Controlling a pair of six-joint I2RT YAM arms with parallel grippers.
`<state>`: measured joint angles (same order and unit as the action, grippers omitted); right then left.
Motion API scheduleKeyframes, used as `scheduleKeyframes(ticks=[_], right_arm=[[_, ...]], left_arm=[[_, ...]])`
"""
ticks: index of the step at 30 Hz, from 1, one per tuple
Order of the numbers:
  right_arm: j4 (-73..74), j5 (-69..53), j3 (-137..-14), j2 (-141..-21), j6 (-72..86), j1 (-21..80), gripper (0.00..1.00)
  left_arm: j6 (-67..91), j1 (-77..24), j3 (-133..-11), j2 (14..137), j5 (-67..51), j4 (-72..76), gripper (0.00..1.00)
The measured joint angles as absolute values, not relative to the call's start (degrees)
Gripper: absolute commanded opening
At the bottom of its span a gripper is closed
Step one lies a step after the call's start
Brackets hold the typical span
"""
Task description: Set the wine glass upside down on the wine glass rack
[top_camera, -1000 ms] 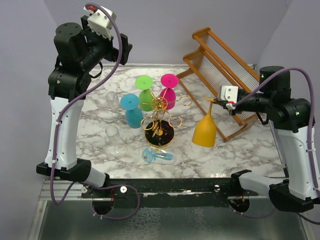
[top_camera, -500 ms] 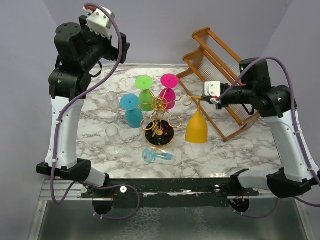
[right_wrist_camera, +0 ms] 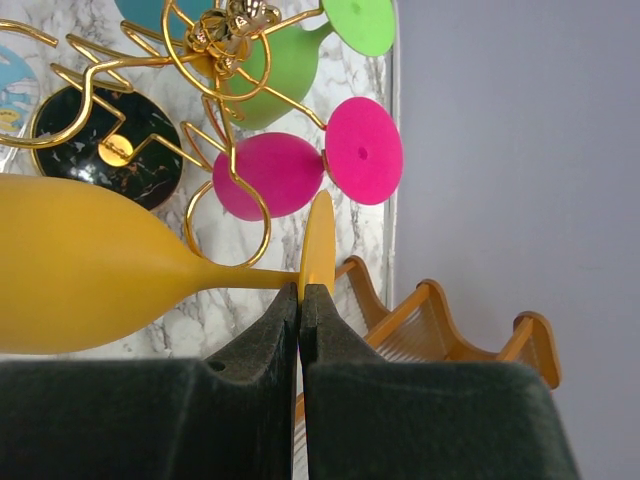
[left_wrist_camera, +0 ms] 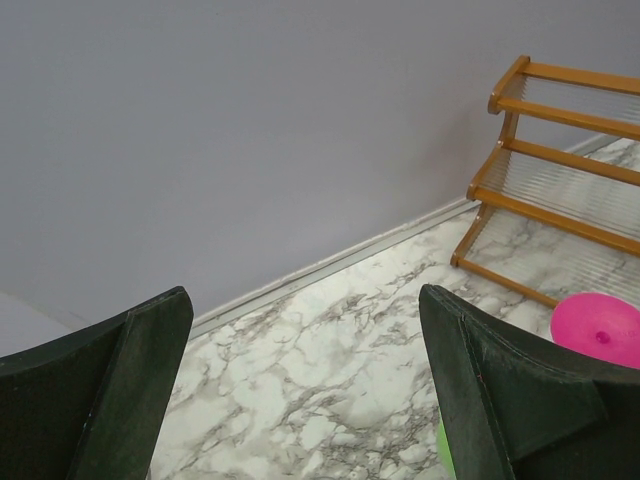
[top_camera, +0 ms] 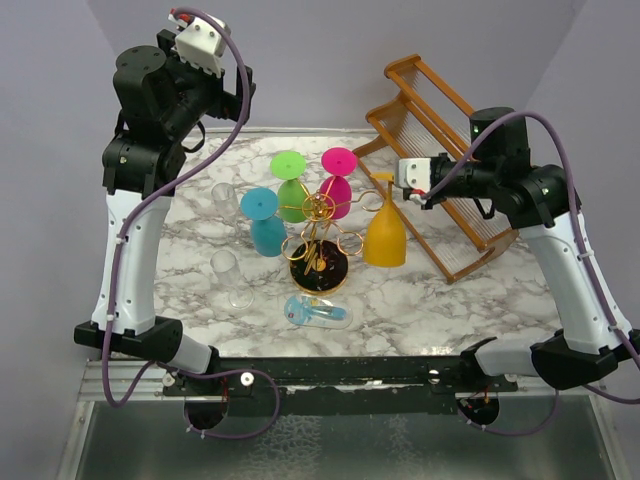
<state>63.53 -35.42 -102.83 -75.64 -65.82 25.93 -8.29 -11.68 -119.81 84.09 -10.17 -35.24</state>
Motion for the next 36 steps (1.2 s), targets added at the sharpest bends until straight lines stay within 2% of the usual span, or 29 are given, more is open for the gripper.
scheduleKeyframes(ticks=[36], right_arm=[[52.0,-47.0,-90.8,-72.7,-74.7,26.7,0.01]], left_arm=[[-9.3,-11.4,-115.8,83.0,-8.2,-32.1,0.99]])
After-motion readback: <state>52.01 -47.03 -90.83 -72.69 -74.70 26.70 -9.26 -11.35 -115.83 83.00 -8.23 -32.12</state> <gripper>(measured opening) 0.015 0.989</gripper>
